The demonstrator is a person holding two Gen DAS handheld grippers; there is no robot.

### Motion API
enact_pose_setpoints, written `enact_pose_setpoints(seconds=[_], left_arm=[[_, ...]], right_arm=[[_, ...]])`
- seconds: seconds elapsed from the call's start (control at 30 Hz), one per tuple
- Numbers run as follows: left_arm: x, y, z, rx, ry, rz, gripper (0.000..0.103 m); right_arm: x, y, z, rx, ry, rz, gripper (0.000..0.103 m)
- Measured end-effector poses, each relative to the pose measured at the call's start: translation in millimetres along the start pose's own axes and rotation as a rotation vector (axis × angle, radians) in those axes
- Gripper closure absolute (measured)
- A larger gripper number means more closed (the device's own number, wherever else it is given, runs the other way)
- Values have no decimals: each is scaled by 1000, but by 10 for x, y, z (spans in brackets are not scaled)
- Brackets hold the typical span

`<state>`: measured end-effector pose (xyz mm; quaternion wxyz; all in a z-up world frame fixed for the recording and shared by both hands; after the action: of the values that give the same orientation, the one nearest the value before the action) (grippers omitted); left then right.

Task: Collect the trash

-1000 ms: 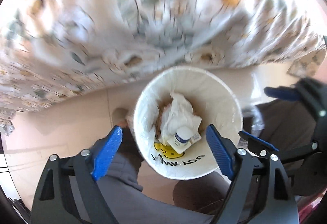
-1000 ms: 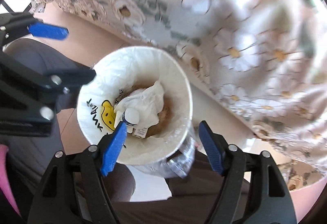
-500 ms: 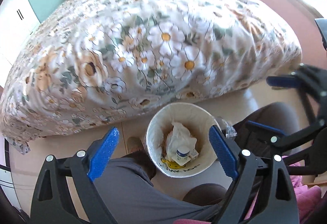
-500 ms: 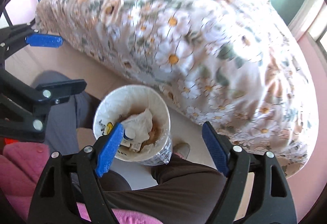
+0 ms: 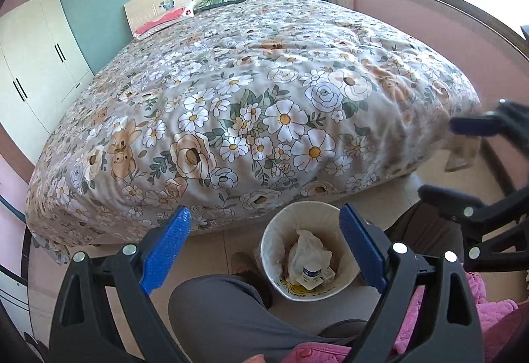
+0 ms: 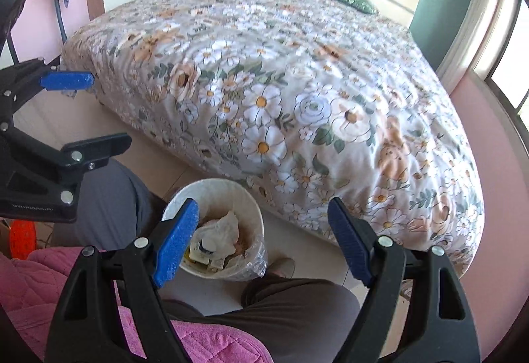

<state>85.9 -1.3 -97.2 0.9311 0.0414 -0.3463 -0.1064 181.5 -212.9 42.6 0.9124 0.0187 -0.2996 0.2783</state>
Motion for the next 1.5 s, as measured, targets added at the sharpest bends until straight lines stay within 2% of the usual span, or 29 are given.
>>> enact_pose_setpoints(seconds=[0.1, 0.2, 0.37, 0.57, 0.73, 1.5], left_arm=[[9, -8, 110, 7, -27, 1, 10], [4, -21, 184, 16, -44, 4, 10], [-30, -59, 297, 25, -58, 15, 10], [-37, -142, 449, 47, -93, -20, 10], [-37, -160, 470, 43, -91, -23, 10], [-73, -125, 437, 39, -72, -6, 10]], right_arm=[[6, -28, 187, -14, -59, -43, 21], [-8, -63, 337, -73, -103, -80, 20], [-84, -62, 456, -51, -125, -151, 20], [-153, 70, 572, -72, -148, -135, 20], [-166, 53, 659, -68, -178, -166, 20], [-185, 97, 654, -67, -165, -166, 20]])
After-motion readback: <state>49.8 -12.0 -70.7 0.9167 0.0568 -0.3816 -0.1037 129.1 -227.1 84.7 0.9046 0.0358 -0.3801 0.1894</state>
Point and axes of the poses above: each gripper's, at about its wrist camera, not at the fingertips, and z roughly against the way its jaws point, y to its left, x to its top, the point moved 3 cm from there along -z, roughly the way its jaws point, and after that the axes turned 2 degrees about -x, right-handed, at the moved point
